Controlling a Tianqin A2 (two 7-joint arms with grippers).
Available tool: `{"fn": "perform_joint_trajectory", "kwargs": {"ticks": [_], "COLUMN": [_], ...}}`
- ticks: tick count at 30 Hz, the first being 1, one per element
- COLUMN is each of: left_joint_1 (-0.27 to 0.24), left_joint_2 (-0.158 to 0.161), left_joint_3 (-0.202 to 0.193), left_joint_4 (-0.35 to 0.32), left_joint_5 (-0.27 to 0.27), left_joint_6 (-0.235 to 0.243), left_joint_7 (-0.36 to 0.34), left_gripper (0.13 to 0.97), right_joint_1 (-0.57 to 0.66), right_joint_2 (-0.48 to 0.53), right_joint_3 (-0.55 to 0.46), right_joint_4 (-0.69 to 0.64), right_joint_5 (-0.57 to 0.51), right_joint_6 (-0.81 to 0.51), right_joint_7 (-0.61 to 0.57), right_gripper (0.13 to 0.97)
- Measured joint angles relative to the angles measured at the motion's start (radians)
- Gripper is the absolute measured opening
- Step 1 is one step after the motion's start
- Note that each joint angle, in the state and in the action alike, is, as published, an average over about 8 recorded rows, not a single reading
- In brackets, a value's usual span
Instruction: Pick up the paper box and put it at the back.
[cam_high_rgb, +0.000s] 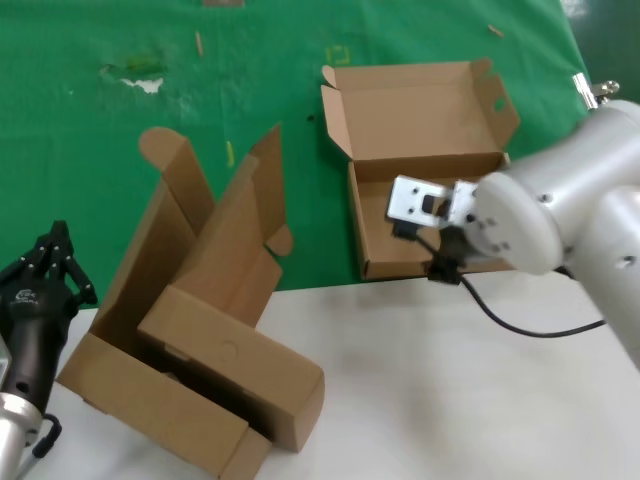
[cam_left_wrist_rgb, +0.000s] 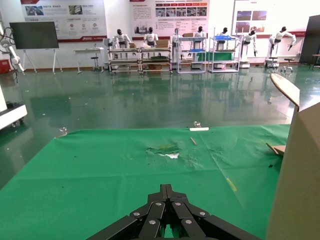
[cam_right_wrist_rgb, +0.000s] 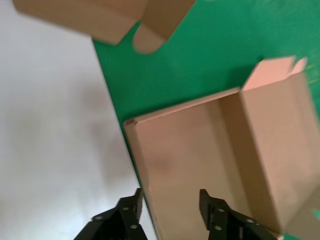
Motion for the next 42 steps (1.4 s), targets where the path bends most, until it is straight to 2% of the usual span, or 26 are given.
{"fn": "perform_joint_trajectory", "kwargs": {"ticks": [8,15,16,19,27,31,36,42], "left_joint_1": [0.000,0.000,0.000,0.000,0.000,0.000,0.000,0.000], "left_joint_2": [0.000,0.000,0.000,0.000,0.000,0.000,0.000,0.000], "left_joint_3": [0.000,0.000,0.000,0.000,0.000,0.000,0.000,0.000], "left_joint_4": [0.000,0.000,0.000,0.000,0.000,0.000,0.000,0.000], "left_joint_5": [0.000,0.000,0.000,0.000,0.000,0.000,0.000,0.000], "left_joint_6": [0.000,0.000,0.000,0.000,0.000,0.000,0.000,0.000], "left_joint_7": [0.000,0.000,0.000,0.000,0.000,0.000,0.000,0.000], "left_gripper": [0.140,0.140,0.140,0.140,0.164,0.179,0.245,0.317], "right_joint_1": [-0.161,-0.344,-0.360,-0.389,-0.425,-0.449,-0.480,-0.518], "right_joint_2": [0.074,0.044,0.038,0.027,0.026,0.024,0.022,0.020], "right_joint_3": [0.184,0.402,0.421,0.452,0.459,0.464,0.471,0.479], "right_joint_4": [0.340,0.572,0.584,0.597,0.565,0.545,0.519,0.488], "right_joint_5": [-0.024,-0.063,-0.061,-0.041,0.080,0.158,0.260,0.382], "right_joint_6": [0.006,0.128,0.146,0.187,0.280,0.340,0.418,0.513], "right_joint_7": [0.076,0.131,0.131,0.120,0.048,0.001,-0.060,-0.133], "right_gripper": [0.488,0.678,0.678,0.678,0.840,0.876,0.936,0.954]}}
